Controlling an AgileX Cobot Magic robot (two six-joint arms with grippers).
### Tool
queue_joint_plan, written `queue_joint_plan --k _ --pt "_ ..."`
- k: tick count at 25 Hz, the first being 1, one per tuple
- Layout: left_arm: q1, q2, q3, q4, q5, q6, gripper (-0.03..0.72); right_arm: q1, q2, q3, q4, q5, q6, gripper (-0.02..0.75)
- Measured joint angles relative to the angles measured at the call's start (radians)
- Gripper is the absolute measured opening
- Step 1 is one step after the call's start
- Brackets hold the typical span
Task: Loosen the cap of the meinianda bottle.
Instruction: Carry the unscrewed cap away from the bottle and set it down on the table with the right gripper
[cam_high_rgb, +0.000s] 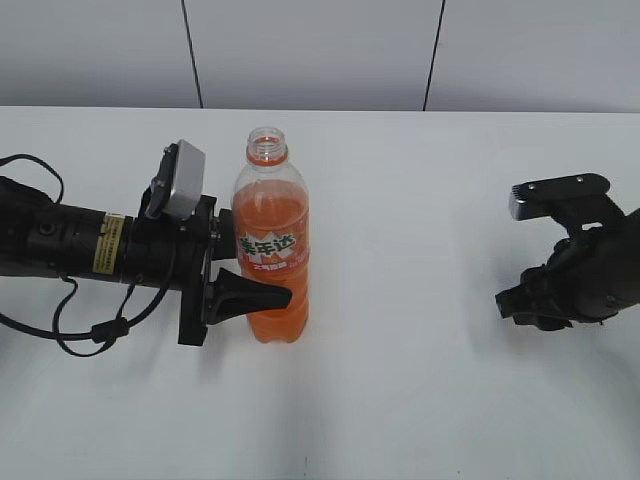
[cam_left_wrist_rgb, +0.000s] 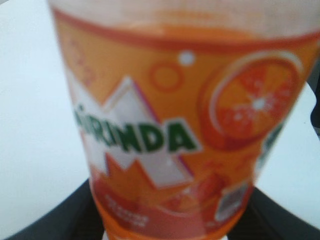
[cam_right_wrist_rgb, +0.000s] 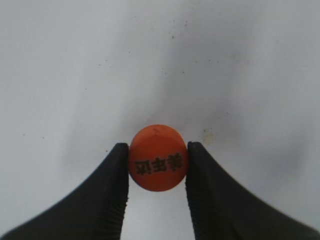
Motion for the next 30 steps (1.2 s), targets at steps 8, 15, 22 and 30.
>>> queue_joint_plan --k 8,15,22,30 --pt "0.0 0.0 0.0 0.0 0.0 0.0 0.409 0.0 0.028 0.0 -0.046 -0.037 0.006 0.269" --pt "0.0 0.0 0.0 0.0 0.0 0.0 0.409 0.0 0.049 0.0 -0.094 -0.104 0.006 0.269" --pt "0.0 0.0 0.0 0.0 0.0 0.0 0.409 0.0 0.056 -0.008 -0.097 -0.115 0.007 0.269" --pt "0.0 0.0 0.0 0.0 0.0 0.0 0.409 0.0 0.056 -0.008 -0.098 -0.116 0.007 0.285"
